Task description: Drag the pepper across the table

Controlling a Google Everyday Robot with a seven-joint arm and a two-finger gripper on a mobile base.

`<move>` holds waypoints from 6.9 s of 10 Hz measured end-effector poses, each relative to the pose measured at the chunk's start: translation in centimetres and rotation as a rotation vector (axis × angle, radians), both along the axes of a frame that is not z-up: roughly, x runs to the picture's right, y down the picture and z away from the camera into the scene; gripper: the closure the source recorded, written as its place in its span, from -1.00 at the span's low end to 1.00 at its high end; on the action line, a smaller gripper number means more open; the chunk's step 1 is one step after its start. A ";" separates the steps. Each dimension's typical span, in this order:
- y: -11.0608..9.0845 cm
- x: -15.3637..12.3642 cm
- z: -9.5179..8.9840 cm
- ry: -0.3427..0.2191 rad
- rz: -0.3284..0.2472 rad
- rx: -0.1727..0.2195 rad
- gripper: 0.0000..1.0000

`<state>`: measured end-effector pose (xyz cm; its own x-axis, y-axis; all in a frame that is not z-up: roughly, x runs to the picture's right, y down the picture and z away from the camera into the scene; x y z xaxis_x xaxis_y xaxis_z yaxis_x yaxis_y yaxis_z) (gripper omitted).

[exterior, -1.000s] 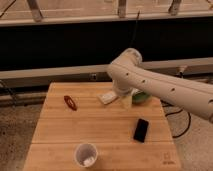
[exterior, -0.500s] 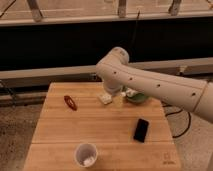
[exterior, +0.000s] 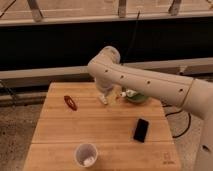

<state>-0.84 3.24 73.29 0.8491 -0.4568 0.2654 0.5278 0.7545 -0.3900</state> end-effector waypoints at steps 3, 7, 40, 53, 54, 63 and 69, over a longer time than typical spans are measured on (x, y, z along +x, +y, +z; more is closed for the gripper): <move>-0.5 -1.0 0.2 -0.042 -0.031 0.000 -0.60; -1.1 -3.6 0.5 -0.107 -0.064 -0.011 -0.60; 2.2 -17.5 11.0 -0.452 -0.290 -0.142 -0.60; 4.9 -19.2 16.5 -0.476 -0.469 -0.233 -0.60; 4.9 -19.1 16.6 -0.473 -0.482 -0.239 -0.60; 5.7 -18.4 18.6 -0.458 -0.513 -0.259 -0.25; 6.1 -17.3 18.7 -0.450 -0.528 -0.260 0.78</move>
